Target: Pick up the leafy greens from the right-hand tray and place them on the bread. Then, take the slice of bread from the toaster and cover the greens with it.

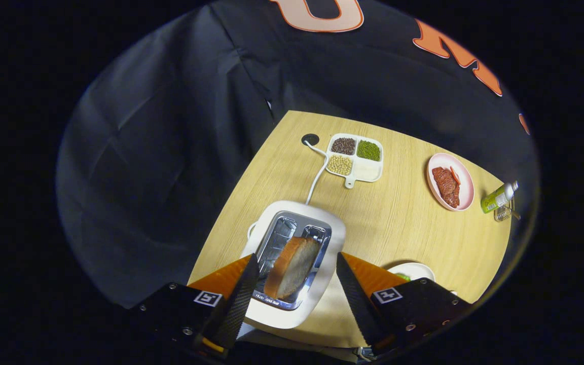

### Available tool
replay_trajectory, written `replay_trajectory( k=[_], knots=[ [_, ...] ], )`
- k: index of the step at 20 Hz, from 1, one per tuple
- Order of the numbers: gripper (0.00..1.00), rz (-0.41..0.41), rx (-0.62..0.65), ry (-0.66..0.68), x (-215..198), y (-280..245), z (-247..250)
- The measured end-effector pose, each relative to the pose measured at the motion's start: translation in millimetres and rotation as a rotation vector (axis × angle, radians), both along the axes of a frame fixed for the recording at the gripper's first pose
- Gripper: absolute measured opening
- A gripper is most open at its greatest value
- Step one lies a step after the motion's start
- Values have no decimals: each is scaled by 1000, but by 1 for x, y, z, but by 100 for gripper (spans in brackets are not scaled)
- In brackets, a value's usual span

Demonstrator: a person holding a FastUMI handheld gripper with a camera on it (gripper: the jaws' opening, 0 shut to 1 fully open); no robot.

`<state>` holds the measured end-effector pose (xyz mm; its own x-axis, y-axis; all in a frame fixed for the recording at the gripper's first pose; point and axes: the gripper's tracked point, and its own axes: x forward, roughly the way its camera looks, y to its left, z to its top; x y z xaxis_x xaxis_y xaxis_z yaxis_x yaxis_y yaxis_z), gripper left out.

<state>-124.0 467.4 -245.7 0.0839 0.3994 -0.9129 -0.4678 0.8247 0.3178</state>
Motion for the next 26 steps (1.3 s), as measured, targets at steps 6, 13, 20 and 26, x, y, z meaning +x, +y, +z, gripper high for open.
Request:
replay_trajectory(
  k=[6,13,20,26],
  knots=[
    [76,3,-108,52,-9,-11,-24],
    [20,-44,-69,142,-24,-1,-30],
    [10,-73,56,134,-18,-4,-4],
    [10,-126,200,108,-6,-31,32]
  ],
)
